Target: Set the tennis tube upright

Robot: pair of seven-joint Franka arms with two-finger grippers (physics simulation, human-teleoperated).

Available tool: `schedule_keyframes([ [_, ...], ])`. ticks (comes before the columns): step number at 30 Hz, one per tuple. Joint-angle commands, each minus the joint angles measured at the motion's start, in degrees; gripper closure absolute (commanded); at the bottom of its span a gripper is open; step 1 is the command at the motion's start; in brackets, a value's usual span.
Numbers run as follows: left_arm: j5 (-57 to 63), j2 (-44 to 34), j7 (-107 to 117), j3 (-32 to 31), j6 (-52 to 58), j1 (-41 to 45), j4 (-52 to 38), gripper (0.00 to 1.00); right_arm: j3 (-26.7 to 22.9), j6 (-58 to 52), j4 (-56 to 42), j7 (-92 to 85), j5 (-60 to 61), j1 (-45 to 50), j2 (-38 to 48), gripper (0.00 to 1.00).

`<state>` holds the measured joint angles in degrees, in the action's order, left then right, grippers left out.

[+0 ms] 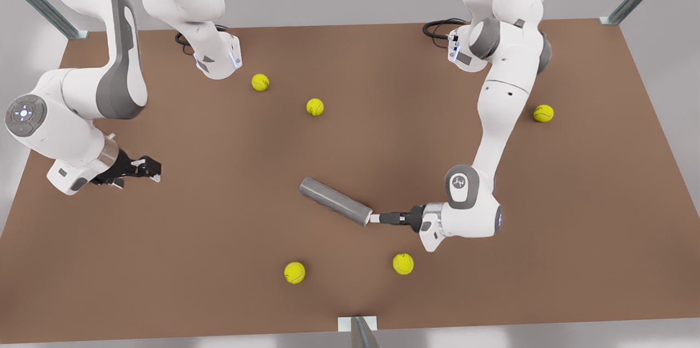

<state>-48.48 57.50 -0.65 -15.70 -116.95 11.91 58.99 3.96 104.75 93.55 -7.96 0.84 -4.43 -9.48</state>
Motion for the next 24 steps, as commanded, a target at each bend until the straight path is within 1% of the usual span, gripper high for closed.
schedule_keyframes([
  [1,-0.38,0.59,-6.73,-0.65,-5.13,0.22,-0.01,0.00,0.00,-0.51,-0.12,6.20,1.09,-0.58,-0.10,0.00],
  [8,-0.30,4.11,-15.96,0.15,-5.05,0.13,-0.01,0.00,0.00,-0.59,-0.30,6.11,1.00,-0.58,-0.10,0.00],
  [11,-0.38,4.29,-15.79,-0.12,-3.64,-0.22,0.07,0.00,0.00,-0.59,-0.21,6.11,1.00,-0.58,-0.10,0.00],
  [13,-0.47,4.37,-15.35,-0.29,-0.48,-1.10,0.07,0.00,0.00,-0.59,-0.30,6.11,1.00,-0.67,-0.10,0.00],
  [16,-3.37,5.34,-15.26,-0.29,1.55,-1.10,0.16,0.00,0.00,-0.51,-0.39,6.11,1.00,-0.58,-0.19,0.00],
  [18,-5.13,5.60,-15.26,-0.47,1.55,-1.10,0.34,0.00,0.00,-0.51,-0.39,6.11,1.09,-0.49,-0.19,0.00],
  [24,-5.31,6.48,-15.43,-0.65,0.76,-0.92,0.07,0.00,0.00,-0.51,-0.39,6.11,1.09,-0.58,-0.19,0.00],
])
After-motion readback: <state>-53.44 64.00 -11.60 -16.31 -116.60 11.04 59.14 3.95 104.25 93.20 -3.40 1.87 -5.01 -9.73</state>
